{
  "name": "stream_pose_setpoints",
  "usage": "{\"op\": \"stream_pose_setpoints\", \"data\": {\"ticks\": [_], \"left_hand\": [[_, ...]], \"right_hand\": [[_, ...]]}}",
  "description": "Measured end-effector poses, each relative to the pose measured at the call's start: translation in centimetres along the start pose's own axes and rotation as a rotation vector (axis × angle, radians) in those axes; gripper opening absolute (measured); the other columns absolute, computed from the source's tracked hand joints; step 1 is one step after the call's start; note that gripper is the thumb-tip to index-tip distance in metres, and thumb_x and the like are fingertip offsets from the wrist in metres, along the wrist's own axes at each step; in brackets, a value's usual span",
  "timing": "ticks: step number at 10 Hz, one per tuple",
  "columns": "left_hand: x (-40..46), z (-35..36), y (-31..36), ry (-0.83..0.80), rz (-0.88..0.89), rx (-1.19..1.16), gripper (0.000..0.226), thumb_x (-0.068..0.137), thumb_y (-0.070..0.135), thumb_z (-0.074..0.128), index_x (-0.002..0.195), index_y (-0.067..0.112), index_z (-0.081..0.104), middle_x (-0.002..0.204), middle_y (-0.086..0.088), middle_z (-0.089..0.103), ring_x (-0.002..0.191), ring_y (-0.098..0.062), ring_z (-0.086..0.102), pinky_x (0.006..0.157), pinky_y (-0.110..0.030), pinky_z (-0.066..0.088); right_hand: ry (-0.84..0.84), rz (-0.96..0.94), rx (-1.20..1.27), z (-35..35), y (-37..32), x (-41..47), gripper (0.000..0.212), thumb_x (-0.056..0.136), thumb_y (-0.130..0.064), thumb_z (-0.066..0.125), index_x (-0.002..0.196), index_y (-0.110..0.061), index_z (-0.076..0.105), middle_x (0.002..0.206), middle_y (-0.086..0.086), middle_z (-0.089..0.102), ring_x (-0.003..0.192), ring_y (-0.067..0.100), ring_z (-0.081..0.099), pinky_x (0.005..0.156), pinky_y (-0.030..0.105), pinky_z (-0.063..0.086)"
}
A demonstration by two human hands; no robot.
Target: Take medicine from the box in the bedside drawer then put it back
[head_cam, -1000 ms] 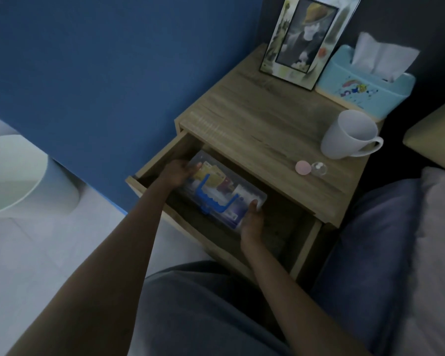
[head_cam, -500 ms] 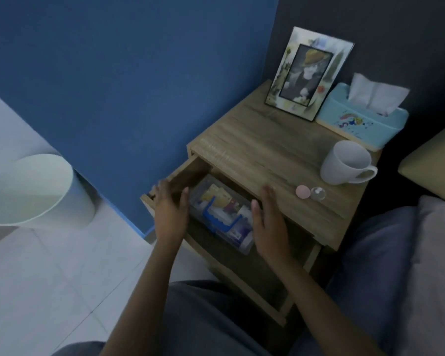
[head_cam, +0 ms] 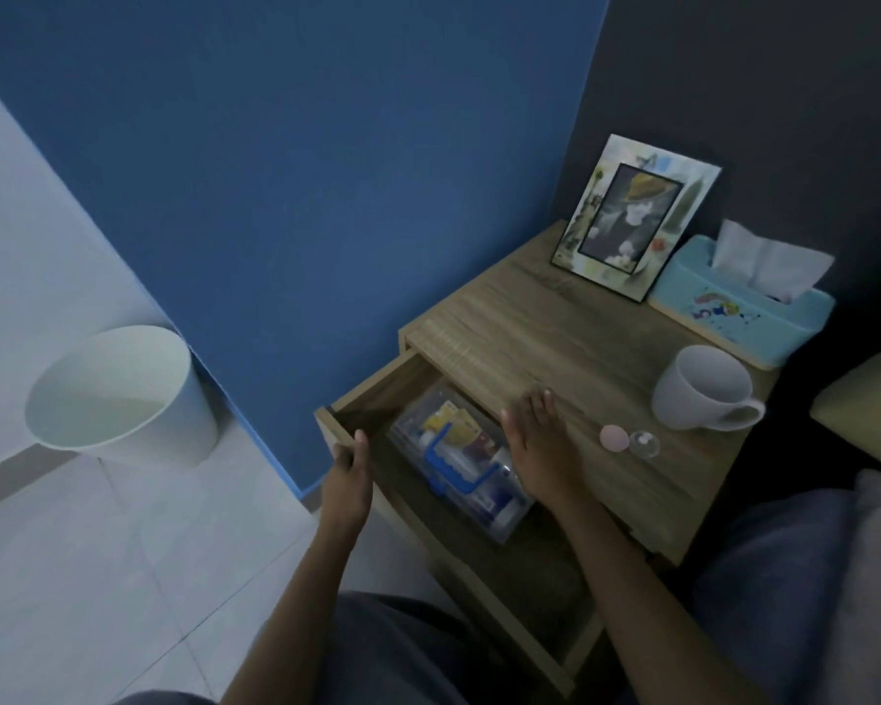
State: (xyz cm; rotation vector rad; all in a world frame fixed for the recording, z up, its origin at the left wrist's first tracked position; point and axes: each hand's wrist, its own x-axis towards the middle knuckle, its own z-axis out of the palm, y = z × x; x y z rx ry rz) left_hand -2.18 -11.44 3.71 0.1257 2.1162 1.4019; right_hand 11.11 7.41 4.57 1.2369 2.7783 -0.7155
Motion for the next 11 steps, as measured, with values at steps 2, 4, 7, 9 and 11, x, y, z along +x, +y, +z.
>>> {"op": "stream_pose_setpoints", "data": {"ticks": [2,4,7,9,11], "left_hand": [[1.9,2.3,0.1,-0.037,0.077,0.050,0.064,0.098,0.052,0.024,0.147,0.012,0.032,0.151,-0.015,0.039,0.139,-0.034,0.036,0.113,-0.044,0.027],[4.2,4.9,0.7,-0.094,0.118,0.071,0.064,0.098,0.053,0.023,0.148,0.013,0.031,0.153,-0.014,0.035,0.142,-0.031,0.031,0.114,-0.040,0.023],[7.0,8.3,3.2,-0.162,0.116,0.048,0.067,0.097,0.057,0.021,0.142,0.013,0.045,0.149,-0.009,0.044,0.140,-0.024,0.038,0.117,-0.040,0.027],[7.6,9.2,4.3,-0.213,0.108,0.068,0.080,0.088,0.071,0.014,0.143,0.020,0.042,0.151,-0.007,0.041,0.141,-0.025,0.034,0.113,-0.036,0.024],[7.5,8.3,4.7,-0.303,0.100,0.111,0.074,0.093,0.064,0.018,0.147,0.016,0.034,0.154,-0.010,0.034,0.143,-0.027,0.030,0.116,-0.039,0.022]], "right_hand": [[0.004,-0.036,0.015,0.3,0.6,0.3,0.062,0.101,-0.043,0.010,0.152,-0.009,0.013,0.162,0.009,0.007,0.150,0.019,0.000,0.123,0.037,0.008],[0.071,-0.046,0.098,1.2,1.1,0.4,0.087,0.084,-0.062,-0.008,0.153,-0.012,0.012,0.162,0.004,0.007,0.149,0.014,0.000,0.123,0.035,0.008],[0.100,-0.057,0.047,2.2,1.8,0.8,0.074,0.094,-0.055,0.006,0.152,-0.011,0.011,0.163,0.002,0.005,0.149,0.012,-0.002,0.119,0.026,-0.001],[0.095,-0.068,0.102,2.1,1.8,0.7,0.087,0.083,-0.064,-0.007,0.153,-0.014,0.009,0.162,-0.001,0.003,0.146,0.008,-0.007,0.122,0.032,0.004],[0.051,-0.047,0.063,1.8,1.5,0.8,0.068,0.096,-0.050,0.004,0.153,-0.013,0.009,0.163,0.002,0.002,0.149,0.014,-0.005,0.123,0.033,0.006]]}}
